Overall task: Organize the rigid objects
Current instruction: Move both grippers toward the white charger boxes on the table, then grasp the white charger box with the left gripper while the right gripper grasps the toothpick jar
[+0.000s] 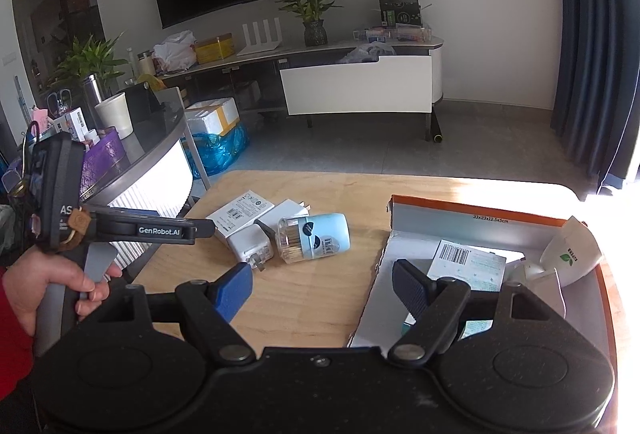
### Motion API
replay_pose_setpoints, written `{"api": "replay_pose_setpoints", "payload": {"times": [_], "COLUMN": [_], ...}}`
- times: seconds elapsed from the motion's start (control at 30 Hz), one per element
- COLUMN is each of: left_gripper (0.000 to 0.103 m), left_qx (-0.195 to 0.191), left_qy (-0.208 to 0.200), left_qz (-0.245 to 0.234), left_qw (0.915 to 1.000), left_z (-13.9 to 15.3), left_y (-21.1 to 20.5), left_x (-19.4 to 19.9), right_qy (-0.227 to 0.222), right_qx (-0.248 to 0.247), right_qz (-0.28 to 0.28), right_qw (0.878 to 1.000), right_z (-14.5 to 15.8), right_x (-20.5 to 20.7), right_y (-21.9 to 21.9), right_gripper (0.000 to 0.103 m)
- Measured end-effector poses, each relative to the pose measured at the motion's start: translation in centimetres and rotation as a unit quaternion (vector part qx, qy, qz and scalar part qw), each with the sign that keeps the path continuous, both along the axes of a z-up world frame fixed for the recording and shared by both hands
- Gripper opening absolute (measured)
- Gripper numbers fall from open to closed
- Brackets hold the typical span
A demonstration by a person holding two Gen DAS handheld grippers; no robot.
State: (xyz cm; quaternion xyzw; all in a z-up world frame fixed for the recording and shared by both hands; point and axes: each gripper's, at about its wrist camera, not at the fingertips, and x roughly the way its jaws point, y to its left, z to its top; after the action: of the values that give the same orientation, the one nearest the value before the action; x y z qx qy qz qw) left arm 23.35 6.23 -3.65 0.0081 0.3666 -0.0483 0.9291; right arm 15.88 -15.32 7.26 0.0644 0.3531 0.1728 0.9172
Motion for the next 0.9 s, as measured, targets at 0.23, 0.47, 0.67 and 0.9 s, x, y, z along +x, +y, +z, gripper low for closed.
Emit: {"api": "replay_pose_setpoints", "payload": {"times": [0.23,0.47,0.67,0.9], "left_gripper": [0.101,0.101,0.098,0.059], "left_qx": [0.004,0.007,0.031,-0.009], "left_qy": [0.009,0.004,0.010,0.005], "left_qz": [-0.042,-0.073,-0.067,-0.039], "left_qw": [0.9991,0.9973,0.9972,0.9992], "left_z": [-1.8,-2.2,-3.4,-2.6], "left_y": [0.2,-0.2,-0.7,0.0], "left_x": [2.7,3.3,4.3,3.4], "right_qy": [0.011,0.022,0.020,0.028], "right_qx": [0.007,0.007,-0.002,-0.001], "right_qz": [-0.010,-0.005,0.024,0.065], "right_qw": [1.000,1.000,1.000,0.998], "right_z": [-0.9,-2.1,-2.6,-3.4], "right_x": [0.8,1.9,3.1,6.0], "right_y": [-0.7,-0.8,0.1,1.8], "right_gripper": [0.091,0.091,0.092,0.093]}}
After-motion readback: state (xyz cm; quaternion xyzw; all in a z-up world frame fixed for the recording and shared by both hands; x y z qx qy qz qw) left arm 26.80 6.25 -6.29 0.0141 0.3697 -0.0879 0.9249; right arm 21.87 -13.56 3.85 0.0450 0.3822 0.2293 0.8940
